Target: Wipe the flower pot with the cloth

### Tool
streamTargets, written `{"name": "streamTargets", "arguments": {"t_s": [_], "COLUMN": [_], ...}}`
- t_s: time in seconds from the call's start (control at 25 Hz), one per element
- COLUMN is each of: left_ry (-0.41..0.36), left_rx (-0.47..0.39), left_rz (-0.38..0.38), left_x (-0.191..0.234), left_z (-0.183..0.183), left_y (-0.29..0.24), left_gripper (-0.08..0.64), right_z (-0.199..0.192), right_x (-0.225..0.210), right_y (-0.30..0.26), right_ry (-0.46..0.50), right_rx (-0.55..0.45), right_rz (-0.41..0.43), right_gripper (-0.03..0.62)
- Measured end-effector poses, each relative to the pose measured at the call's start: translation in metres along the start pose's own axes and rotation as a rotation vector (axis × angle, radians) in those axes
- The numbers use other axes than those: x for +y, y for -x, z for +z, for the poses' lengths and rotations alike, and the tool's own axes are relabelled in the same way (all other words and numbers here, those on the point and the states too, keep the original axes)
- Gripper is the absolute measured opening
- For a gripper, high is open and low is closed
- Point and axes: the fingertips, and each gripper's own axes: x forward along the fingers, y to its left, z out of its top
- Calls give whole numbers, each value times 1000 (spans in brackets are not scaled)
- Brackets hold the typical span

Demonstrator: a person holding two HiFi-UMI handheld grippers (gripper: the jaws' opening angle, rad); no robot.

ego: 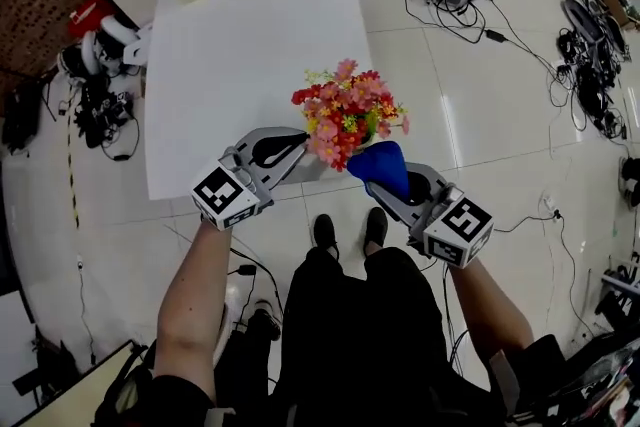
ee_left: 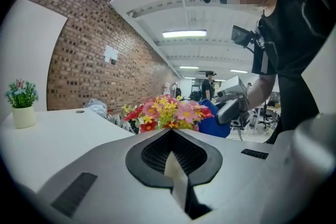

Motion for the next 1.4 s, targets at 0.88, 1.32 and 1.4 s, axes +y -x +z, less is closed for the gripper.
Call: {"name": "streamTargets", "arguments": {"t_s": [0.88,1.32,1.4], "left_ry": [-36,-13,17], "left_rx": [41,-67,-96], "left_rz": [-120,-308,-325], "left_x": [45,62,66], "left_z": [-7,-8,-12], "left_y": [29,40,44], "left_gripper": [0,0,0], "right_z": [-29,-28,-29], "right_x": [23,16,15], "right_y": [-70,-127,-136], "right_ry": [-117,-162,-190], "right_rx": [-114,-171,-183], "right_rz": [-273,-582,-642], "right_gripper": [78,80,79]}}
